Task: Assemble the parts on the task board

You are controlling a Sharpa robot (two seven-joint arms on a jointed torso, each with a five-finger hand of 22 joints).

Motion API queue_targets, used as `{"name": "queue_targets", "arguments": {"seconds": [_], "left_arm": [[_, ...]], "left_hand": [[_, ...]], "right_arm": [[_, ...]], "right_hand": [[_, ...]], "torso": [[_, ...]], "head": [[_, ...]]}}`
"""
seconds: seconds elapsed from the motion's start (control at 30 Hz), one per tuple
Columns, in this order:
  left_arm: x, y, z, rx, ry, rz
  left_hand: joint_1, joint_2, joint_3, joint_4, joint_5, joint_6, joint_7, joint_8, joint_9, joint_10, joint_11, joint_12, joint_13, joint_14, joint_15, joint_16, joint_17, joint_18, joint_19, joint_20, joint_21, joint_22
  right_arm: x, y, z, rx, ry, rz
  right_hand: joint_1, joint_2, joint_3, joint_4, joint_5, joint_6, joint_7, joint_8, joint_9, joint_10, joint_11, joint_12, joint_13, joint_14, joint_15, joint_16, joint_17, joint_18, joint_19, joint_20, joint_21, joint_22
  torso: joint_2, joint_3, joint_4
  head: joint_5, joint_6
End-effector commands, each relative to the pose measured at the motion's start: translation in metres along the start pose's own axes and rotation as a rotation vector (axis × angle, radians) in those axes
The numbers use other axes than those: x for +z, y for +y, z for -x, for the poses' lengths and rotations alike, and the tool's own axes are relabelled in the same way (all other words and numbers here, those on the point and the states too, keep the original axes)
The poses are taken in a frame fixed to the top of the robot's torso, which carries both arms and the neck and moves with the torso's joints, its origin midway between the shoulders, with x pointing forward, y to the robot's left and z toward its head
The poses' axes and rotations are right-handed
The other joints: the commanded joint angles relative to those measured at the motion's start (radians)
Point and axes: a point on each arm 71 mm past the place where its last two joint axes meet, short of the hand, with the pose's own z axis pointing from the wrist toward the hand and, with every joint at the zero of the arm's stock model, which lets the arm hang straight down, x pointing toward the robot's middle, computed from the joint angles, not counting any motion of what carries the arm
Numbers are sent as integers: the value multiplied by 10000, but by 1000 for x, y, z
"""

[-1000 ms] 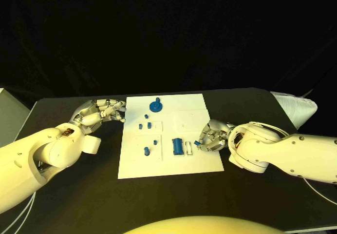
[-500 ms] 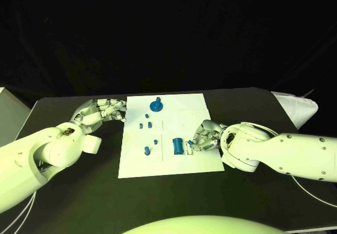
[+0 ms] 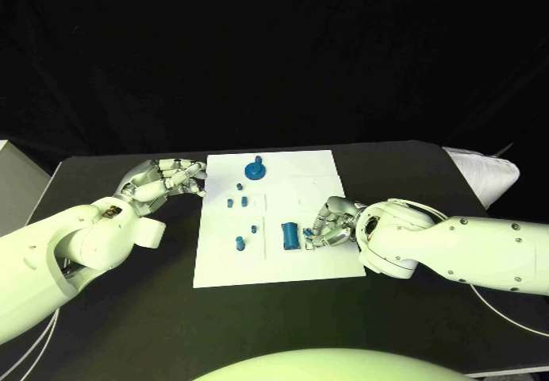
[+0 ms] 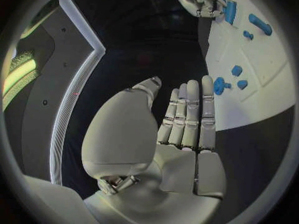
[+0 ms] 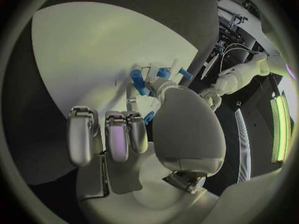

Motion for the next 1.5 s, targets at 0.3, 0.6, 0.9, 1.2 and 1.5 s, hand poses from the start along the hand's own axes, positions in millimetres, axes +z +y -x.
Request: {"name": "queue_targets", "arguments": {"seconds": [0.3, 0.6, 0.9, 1.2, 1.5], "left_arm": [[0, -1, -3, -56, 239, -15], [-1, -1, -3, -38, 276, 16], [1, 2, -4, -68, 339, 78], [0, 2, -3, -55, 309, 97], [0, 2, -3, 0, 336, 95]], "left_hand": [[122, -5, -71, 42, 9, -73, -15, 50, 8, -70, 0, 37, 16, -87, 1, 31, 11, 125, 93, 6, -58, -32], [124, 5, -81, 61, 10, -75, -13, 50, 8, -74, 3, 38, 15, -89, 4, 30, 11, 124, 99, 7, -68, -39], [122, 18, -90, 83, 11, -77, -11, 50, 7, -79, 6, 37, 15, -92, 6, 28, 11, 123, 104, 7, -77, -45], [125, 32, -102, 107, 11, -84, -8, 48, 5, -93, 9, 34, 13, -97, 10, 26, 11, 122, 108, 9, -90, -54], [222, 103, -90, 121, 39, -90, -12, 51, 4, -111, 7, 35, 10, -109, 8, 21, 11, 122, 127, 8, -124, -76]], "right_arm": [[1, 1, -3, -366, 195, 22], [2, 1, -2, -313, 86, 1], [2, 2, -4, -216, 216, 15], [1, 5, -5, -154, 295, 89], [-1, 8, -6, -72, 252, 181]], "right_hand": [[-558, 115, -251, 11, -177, 66, -10, 60, -47, 1012, -85, 138, 2587, 1043, -61, 63, 2633, -209, 799, -51, 102, 2307], [-1024, 424, -333, 21, -448, 126, -27, 61, -79, 1047, -97, 216, 2628, 1043, -68, 63, 2633, -216, 806, -51, 144, 2316], [-1282, 346, -464, 12, -539, 165, -37, 80, -83, 1047, -105, 216, 2628, 1043, -75, 63, 2633, -224, 815, -54, 193, 2327], [-1642, 248, -843, 12, -375, 189, -39, 104, -84, 1047, -106, 216, 2628, 1043, -77, 63, 2633, -222, 811, -59, 183, 2324], [-1799, 291, -1130, 23, -654, 184, -46, 107, -92, 1047, -111, 216, 2628, 1043, -80, 63, 2633, -215, 803, -60, 149, 2315]], "torso": [[9, 6, 2], [8, 2, 7], [13, -9, 2], [-3, 3, 1], [-6, 18, -5]], "head": [[16, -38], [16, -63], [14, -125], [32, -158], [59, -165]]}}
